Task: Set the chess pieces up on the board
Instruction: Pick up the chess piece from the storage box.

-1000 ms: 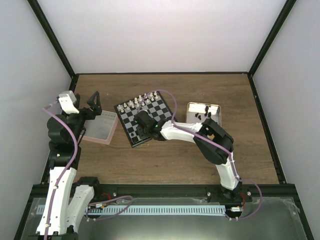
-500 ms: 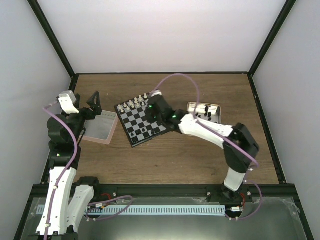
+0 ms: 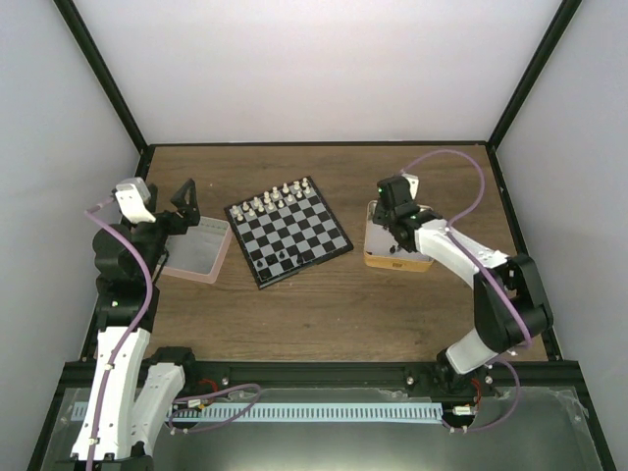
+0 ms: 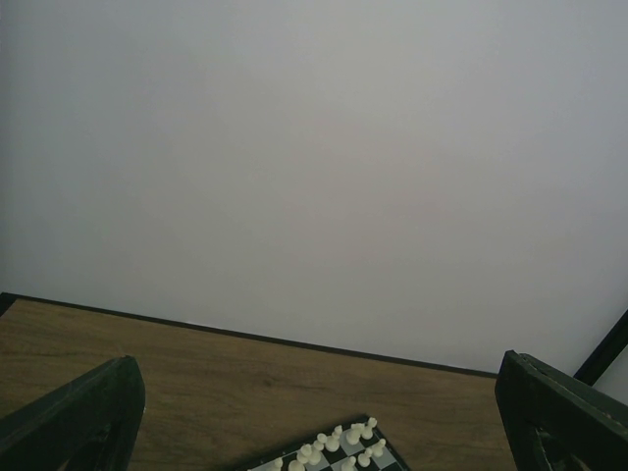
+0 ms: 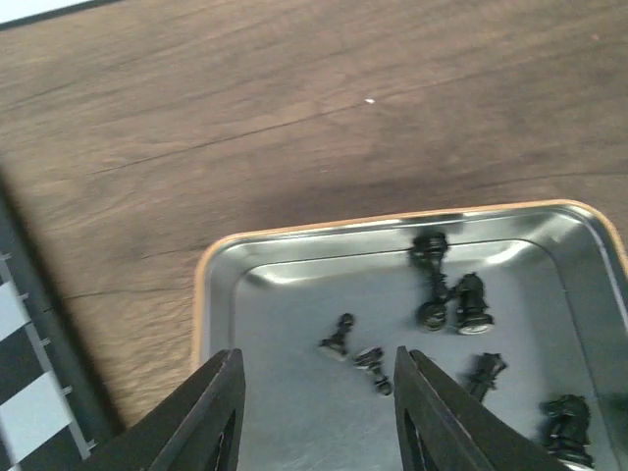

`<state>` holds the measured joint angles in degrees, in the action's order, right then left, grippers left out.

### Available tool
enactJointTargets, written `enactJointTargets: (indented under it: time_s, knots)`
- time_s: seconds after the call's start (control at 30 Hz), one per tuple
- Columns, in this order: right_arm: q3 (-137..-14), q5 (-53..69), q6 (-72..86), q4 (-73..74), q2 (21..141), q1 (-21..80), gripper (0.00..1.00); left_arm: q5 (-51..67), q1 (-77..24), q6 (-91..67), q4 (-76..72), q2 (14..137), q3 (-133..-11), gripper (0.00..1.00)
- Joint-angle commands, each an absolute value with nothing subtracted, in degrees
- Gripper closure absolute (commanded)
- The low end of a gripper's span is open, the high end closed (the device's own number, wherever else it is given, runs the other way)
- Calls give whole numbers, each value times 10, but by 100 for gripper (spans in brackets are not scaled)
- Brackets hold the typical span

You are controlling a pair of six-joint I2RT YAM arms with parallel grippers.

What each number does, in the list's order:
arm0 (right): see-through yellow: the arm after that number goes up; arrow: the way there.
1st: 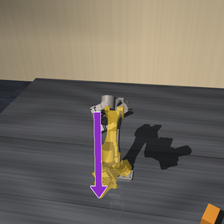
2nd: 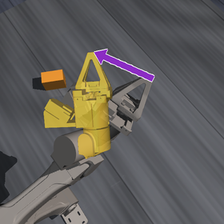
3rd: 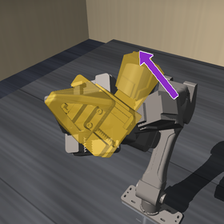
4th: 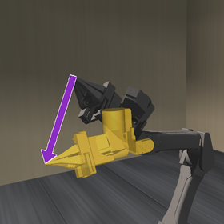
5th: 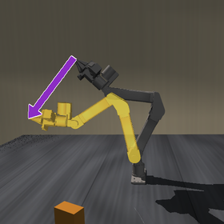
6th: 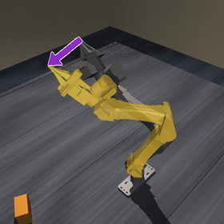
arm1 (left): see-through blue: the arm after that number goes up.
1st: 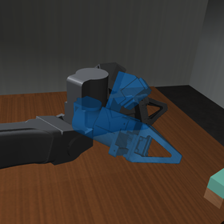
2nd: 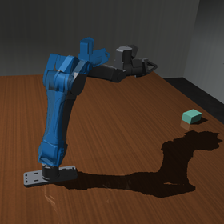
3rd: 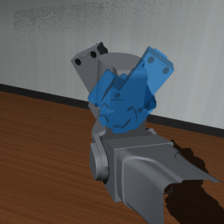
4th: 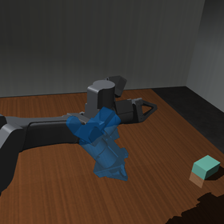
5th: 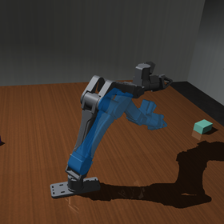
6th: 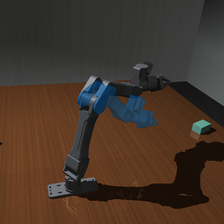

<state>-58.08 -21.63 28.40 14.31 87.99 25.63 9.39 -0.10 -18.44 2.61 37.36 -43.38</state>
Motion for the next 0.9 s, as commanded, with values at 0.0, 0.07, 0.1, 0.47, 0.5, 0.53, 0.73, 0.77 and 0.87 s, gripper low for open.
enactJointTargets:
  time_s: [0.0,0.07,0.1,0.47,0.5,0.53,0.73,0.77,0.87]
  knots:
    - [-580,-202,309,159,906,209,58,101,-3,-185,13,377,-429,0]
    - [-575,-185,303,148,925,195,59,102,-3,-185,14,377,-429,0]
    - [-575,-179,301,146,936,188,60,102,-3,-184,13,377,-430,0]
    - [-583,-177,302,124,1004,141,68,100,-3,-184,14,377,-430,0]
    - [-585,-175,300,120,1004,139,69,100,-3,-183,14,376,-430,0]
    - [-585,-171,298,114,1005,138,70,100,-3,-183,15,376,-430,0]
    - [-608,-170,292,107,1034,131,79,96,-3,-181,16,375,-431,0]
    - [-612,-174,292,108,1038,131,79,96,-3,-181,16,375,-431,0]
    - [-615,-180,290,103,1047,129,80,95,-3,-180,16,375,-431,0]
